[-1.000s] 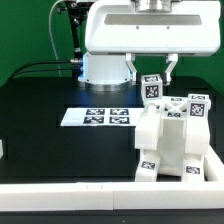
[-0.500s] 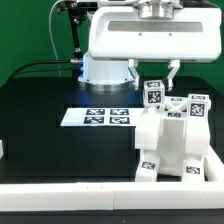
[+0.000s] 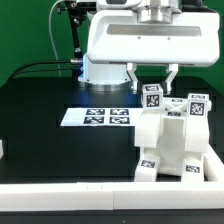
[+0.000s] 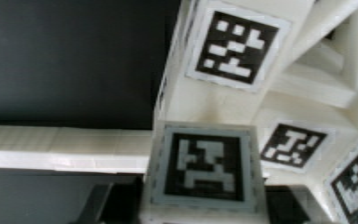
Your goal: Assemble chair
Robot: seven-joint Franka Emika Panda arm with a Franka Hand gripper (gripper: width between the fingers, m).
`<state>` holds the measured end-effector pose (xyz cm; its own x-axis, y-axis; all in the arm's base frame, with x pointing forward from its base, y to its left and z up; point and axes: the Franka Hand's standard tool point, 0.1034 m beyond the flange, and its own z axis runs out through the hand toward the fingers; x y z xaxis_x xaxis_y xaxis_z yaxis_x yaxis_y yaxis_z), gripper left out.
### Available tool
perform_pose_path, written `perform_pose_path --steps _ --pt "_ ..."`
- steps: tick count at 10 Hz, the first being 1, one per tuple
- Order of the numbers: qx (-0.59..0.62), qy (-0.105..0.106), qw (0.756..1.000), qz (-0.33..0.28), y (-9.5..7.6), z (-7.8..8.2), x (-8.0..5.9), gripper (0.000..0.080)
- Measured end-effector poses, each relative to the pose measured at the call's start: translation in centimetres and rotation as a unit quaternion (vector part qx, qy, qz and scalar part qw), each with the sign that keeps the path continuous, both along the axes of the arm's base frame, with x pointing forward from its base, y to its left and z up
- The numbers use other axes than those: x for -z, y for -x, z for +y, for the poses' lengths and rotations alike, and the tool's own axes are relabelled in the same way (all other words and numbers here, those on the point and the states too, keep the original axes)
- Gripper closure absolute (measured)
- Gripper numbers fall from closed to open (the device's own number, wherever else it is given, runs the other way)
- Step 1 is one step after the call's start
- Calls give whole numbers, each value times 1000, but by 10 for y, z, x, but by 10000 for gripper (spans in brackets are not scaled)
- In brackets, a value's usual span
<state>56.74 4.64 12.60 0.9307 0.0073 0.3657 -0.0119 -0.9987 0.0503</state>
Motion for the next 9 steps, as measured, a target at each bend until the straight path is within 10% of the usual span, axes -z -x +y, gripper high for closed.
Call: perform_pose_path --steps 7,9 --pt "-12 6 1000 -6 -2 -1 1 517" --pt "-12 6 1000 -6 -2 -1 1 199"
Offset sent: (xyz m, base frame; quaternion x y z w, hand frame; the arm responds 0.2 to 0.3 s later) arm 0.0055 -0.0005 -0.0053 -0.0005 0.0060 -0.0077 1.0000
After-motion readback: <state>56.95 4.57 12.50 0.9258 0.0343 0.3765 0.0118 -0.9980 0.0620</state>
